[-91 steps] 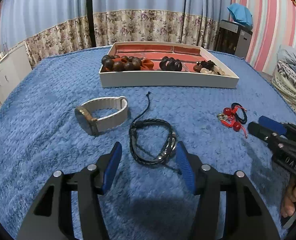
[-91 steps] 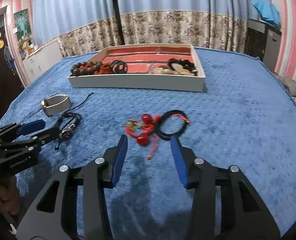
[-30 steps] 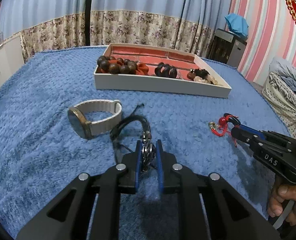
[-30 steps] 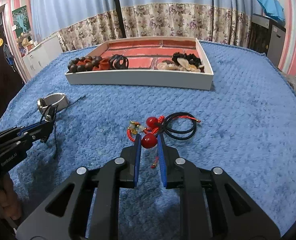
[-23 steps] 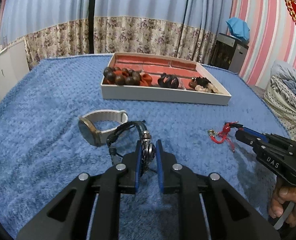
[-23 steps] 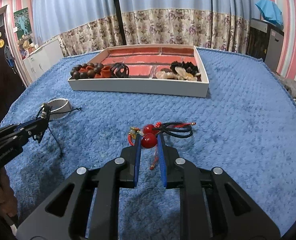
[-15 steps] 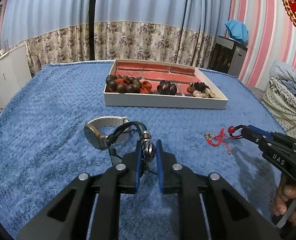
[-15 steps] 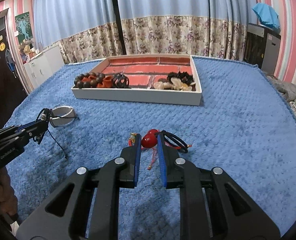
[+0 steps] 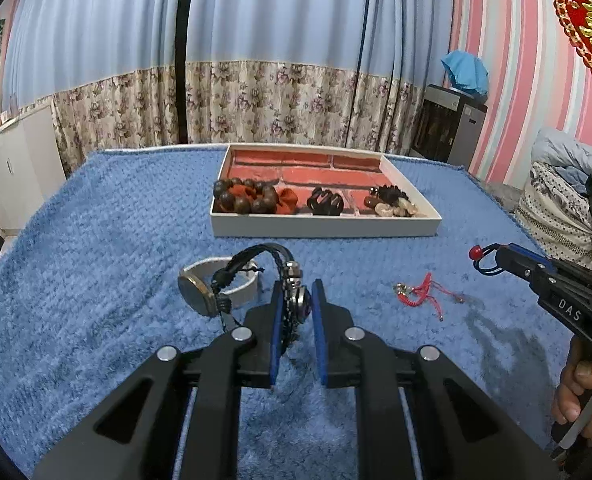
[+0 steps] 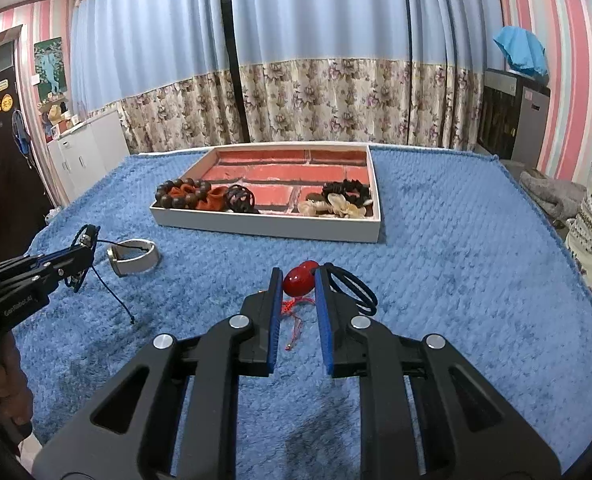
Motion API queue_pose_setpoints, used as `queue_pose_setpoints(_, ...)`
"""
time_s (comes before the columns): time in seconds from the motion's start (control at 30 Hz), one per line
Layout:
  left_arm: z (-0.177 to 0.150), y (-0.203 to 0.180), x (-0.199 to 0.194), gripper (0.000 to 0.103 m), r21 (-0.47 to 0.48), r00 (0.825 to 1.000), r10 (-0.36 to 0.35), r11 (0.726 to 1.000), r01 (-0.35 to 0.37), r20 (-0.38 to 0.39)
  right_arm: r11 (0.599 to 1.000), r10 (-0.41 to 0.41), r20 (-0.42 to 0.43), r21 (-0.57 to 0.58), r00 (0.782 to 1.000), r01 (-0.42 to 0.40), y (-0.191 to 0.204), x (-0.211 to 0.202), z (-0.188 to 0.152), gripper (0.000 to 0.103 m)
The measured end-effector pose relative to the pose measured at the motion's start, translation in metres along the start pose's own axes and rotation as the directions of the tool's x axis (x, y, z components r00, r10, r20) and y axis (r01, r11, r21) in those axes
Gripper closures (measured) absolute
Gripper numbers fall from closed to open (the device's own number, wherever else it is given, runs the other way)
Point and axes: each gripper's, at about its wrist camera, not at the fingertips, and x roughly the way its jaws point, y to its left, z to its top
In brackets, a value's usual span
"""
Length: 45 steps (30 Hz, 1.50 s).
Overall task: Organize jewelry
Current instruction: 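Close left gripper on leather bracelet while right gripper grasps red bead bracelet with black cord, then carry leather bracelet in left tool while right tool carries red bead bracelet to tray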
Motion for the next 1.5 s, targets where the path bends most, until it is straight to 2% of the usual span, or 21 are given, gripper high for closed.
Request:
queue_pose_setpoints(0.37, 0.019, -0.004, -0.009, 0.089, 0.026, 0.998, 0.029, 0.999, -0.031, 0.064, 1.0, -0.013, 0.045, -0.007, 0.999, 0.014, 0.0, -0.007, 0.01, 0.086)
queue_pose_setpoints(0.77, 0.054, 0.007, 0.001, 0.089, 0.032, 0.992, 0.041, 0.998, -0.045, 0.116, 1.0, -0.011, 0.101, -0.011, 0.995, 0.013, -0.002, -0.007, 0.039, 0.086)
queue_pose_setpoints(1.3, 0.103, 0.021, 0.026, 0.089, 0.05, 0.988, -0.008, 0.999, 0.0, 0.154, 0.999, -0.022, 0.097, -0.023, 0.995, 0.024, -0.012, 0.035, 0.078, 0.086)
queue_pose_setpoints(1.5, 0.129, 0.015, 0.037, 0.089, 0.087, 0.984, 0.006, 0.996, -0.022, 0.177, 0.999, -0.022, 0.108, -0.039, 0.994, 0.026, -0.012, 0.051, 0.105, 0.086)
